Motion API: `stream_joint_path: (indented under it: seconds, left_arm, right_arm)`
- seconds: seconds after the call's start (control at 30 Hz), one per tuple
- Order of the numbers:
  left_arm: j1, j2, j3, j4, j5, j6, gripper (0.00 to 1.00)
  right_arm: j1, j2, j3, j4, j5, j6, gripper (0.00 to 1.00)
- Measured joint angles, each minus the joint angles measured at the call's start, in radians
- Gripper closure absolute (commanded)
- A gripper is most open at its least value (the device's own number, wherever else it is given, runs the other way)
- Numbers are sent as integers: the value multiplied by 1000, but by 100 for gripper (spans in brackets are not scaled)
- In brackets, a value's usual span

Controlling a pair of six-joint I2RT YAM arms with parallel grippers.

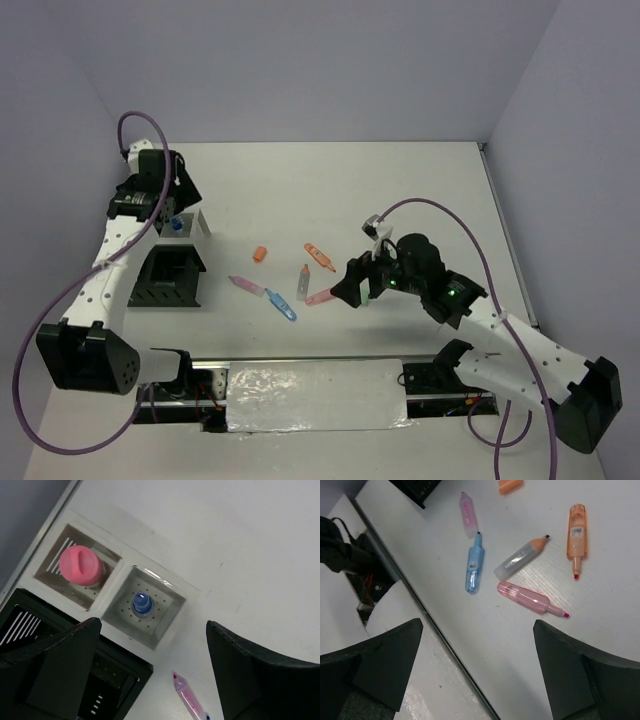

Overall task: Sort the stationery into containers
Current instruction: Place the stationery in the storage box, then pick up the pen from the center of the board.

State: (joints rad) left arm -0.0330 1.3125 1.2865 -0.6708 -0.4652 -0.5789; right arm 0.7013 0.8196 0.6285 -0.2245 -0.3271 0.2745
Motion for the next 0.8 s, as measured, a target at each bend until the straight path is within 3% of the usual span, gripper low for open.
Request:
stream_joint_path:
  seconds: [0.27,0.57,0.8]
  left_arm:
    - [-251,-102,0,35,111,56,1]
    - [-365,-232,-120,74,288,57,1]
    - [-432,-262,-262,141,410,50,1]
  right_arm:
    - [0,208,35,-53,206,108,0]
    - [0,285,93,-228,594,340,0]
    - [0,284,93,-290,716,459,11]
